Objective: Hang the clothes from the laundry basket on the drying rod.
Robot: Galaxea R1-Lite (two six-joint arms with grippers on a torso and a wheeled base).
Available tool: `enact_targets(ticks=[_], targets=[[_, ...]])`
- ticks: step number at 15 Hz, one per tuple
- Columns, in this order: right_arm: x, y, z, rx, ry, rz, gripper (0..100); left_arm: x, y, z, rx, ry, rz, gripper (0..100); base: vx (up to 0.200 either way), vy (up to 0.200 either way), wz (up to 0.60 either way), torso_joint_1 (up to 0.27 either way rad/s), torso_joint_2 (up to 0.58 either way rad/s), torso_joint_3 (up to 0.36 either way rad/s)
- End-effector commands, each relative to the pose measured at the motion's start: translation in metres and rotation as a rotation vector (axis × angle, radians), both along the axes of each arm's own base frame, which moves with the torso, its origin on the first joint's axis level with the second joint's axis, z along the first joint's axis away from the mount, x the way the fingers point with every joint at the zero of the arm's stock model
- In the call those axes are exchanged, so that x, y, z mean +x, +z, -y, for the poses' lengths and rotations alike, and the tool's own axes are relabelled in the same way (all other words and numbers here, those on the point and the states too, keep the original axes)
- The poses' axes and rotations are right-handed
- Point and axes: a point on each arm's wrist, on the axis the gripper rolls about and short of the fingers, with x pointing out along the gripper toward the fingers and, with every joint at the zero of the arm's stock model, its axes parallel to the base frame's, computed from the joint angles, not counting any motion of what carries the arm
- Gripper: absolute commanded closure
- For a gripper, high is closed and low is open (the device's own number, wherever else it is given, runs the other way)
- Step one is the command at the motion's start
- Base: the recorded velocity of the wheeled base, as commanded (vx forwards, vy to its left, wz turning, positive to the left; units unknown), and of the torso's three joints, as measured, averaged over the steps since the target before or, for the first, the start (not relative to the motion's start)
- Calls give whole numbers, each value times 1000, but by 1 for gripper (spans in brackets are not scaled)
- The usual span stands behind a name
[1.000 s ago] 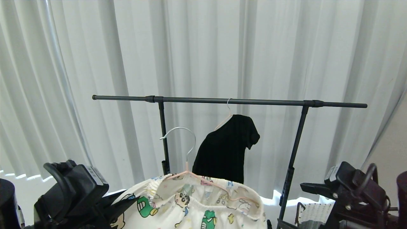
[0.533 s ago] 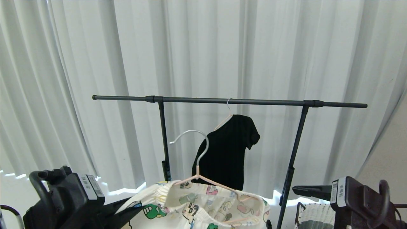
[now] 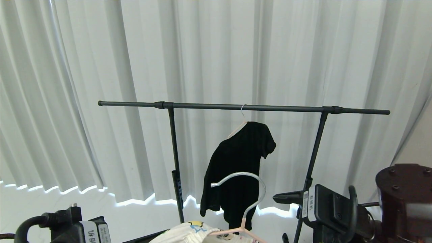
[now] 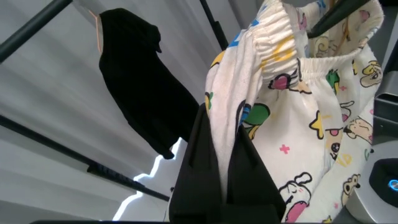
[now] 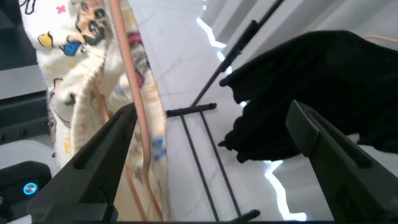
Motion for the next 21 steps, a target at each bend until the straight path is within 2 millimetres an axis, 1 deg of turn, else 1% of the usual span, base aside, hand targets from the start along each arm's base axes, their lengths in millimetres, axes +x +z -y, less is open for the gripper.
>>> enact_targets(ticks=[1,4,8,9,10,14,21], targets=[[2,-7,-8,-28,12,-17,0,0,1,0,-2,-2,5,100,0,0,0,0,0,0],[2,-14,-4,-86,5,-61,0,1,10,3,-27,-6,25,100,0,0,0,0,0,0],[2,-14,-5,-89,1,-71,0,1,10,3,-27,-6,25,100,0,0,0,0,0,0],[1,-14,-5,-90,0,-71,100,1,8,3,-11,-14,33,100,0,0,0,0,0,0],[1,-15,-3,-102,-1,-78,100,1,7,3,11,-25,52,100,0,0,0,0,0,0],[0,-17,-4,-119,4,-87,100,0,9,3,5,-31,59,100,0,0,0,0,0,0],[-1,-14,-3,-106,5,-74,100,0,9,3,6,-31,60,100,0,0,0,0,0,0]])
